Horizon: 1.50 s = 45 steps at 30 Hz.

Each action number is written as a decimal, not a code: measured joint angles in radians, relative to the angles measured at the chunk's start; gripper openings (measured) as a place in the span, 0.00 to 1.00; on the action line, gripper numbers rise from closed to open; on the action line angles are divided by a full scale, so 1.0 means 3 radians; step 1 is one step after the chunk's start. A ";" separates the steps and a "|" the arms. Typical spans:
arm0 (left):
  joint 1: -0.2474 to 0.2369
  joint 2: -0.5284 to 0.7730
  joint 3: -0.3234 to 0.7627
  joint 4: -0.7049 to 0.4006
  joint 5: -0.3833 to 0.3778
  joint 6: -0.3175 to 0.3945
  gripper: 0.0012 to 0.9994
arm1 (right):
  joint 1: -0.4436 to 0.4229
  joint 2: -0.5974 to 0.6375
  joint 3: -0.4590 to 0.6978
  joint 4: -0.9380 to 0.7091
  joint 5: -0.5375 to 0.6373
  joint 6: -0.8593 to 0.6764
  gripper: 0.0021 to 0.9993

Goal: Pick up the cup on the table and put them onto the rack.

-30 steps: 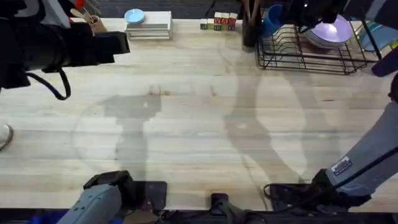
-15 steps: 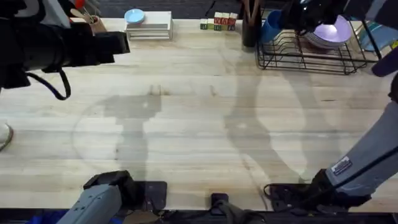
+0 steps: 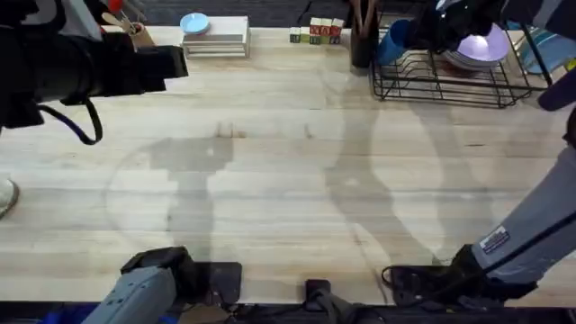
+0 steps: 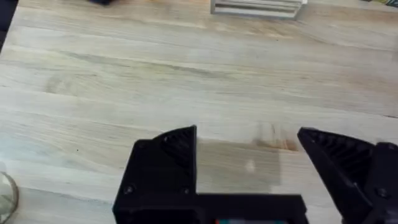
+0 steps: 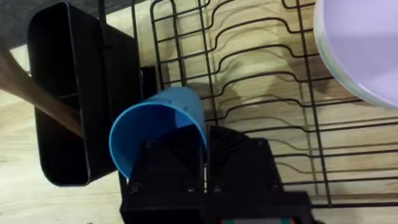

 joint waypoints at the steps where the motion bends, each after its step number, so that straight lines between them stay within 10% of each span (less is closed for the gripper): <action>1: 0.0000 0.0000 0.0000 0.0000 0.0000 0.0000 0.99 | 0.0000 0.0000 0.0009 -0.0010 0.0000 0.0000 0.03; 41: 0.0000 0.0000 0.0000 0.0000 -0.0001 0.0000 0.99 | 0.0001 -0.0011 0.0318 -0.0656 0.0225 -0.0002 0.03; 45: 0.0000 0.0000 0.0000 0.0000 0.0000 0.0000 0.99 | 0.0001 -0.0011 0.0318 -0.0656 0.0225 -0.0002 0.14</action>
